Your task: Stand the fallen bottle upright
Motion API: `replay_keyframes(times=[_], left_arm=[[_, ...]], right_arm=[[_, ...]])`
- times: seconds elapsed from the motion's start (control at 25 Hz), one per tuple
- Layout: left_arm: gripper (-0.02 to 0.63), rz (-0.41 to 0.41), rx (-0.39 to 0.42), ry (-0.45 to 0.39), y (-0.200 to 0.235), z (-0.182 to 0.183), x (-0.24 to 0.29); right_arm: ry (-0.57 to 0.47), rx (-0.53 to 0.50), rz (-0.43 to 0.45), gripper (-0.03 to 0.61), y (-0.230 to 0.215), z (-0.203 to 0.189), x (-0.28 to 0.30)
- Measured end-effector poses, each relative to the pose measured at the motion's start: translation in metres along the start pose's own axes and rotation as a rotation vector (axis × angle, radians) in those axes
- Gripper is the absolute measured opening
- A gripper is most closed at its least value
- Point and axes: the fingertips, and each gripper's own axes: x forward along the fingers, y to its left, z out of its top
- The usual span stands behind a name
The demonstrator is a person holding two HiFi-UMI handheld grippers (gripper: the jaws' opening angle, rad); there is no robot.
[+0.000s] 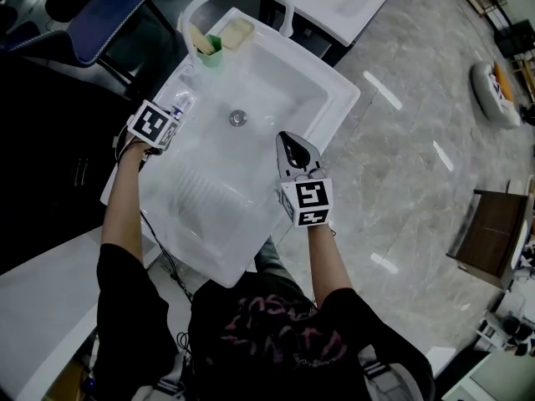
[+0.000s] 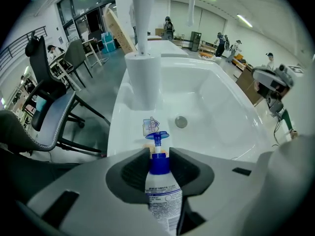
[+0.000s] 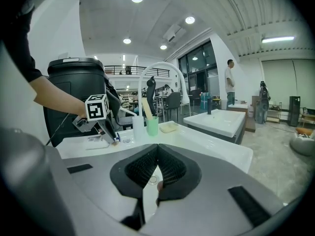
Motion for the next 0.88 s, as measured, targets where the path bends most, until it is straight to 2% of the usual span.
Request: replay_keyframes(times=[0.2,0.44,0.88], left_arm=[[0.129,0.036,0.010,-0.088,0.001,0.012,-0.020],[0.127,0.066,-0.027,-0.234,0.003,0.021,-0.055],[0.127,0.114,-0.082,-0.495,-0.004,-0.004,-0.117]], right_arm=[[-0.001,-0.006,0.012,0.014,0.004,0.001,-0.001],[-0.003,-0.016,0.027,0.014,0.011,0.001,-0.003],[-0.018,-0.045,0.070,0.014,0.033,0.011,-0.007]])
